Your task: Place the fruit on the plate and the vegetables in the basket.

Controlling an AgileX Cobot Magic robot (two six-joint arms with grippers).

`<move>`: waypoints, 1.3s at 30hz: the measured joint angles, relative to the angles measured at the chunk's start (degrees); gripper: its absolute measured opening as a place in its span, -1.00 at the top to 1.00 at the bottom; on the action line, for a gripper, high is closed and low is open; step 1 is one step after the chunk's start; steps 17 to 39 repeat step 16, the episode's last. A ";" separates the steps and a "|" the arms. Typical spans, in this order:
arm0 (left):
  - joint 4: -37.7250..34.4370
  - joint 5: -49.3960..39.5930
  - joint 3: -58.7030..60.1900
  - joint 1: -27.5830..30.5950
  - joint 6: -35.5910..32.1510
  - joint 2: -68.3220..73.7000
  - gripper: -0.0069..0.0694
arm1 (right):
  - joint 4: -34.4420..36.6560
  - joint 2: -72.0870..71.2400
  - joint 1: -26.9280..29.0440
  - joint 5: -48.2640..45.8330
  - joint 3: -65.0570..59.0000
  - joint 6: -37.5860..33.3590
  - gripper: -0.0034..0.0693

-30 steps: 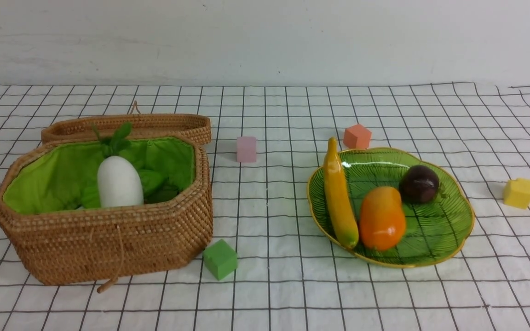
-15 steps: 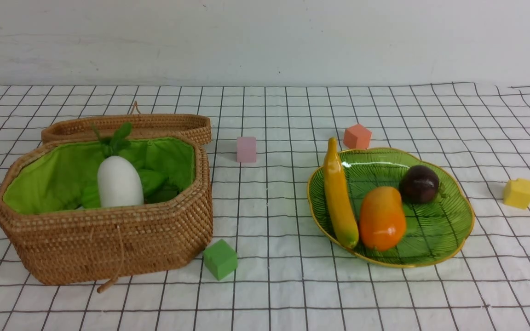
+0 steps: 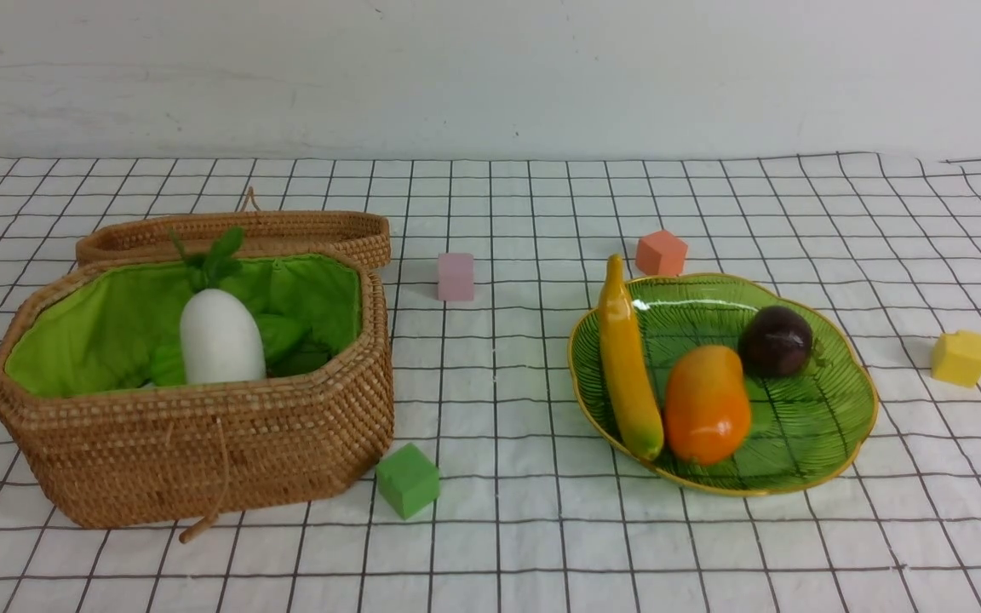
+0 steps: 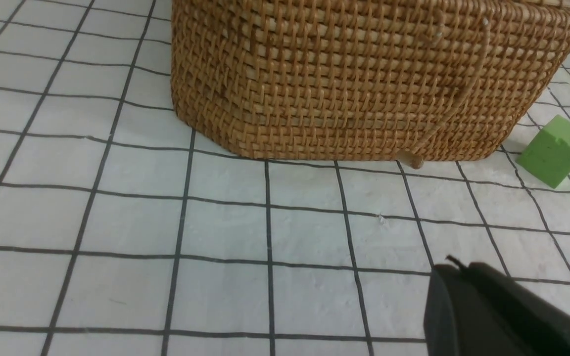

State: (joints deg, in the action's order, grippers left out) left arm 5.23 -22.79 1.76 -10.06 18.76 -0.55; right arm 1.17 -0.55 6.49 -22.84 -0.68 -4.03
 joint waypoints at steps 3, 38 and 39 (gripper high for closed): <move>0.00 0.00 0.00 0.00 0.00 0.00 0.79 | 0.00 0.00 0.00 0.01 0.00 0.00 0.58; 0.00 0.00 0.00 0.00 0.00 0.00 0.77 | 0.00 0.00 0.00 0.06 0.00 0.00 0.55; 0.00 0.00 0.00 0.00 0.00 0.00 0.77 | 0.00 0.00 0.00 0.06 0.00 0.00 0.55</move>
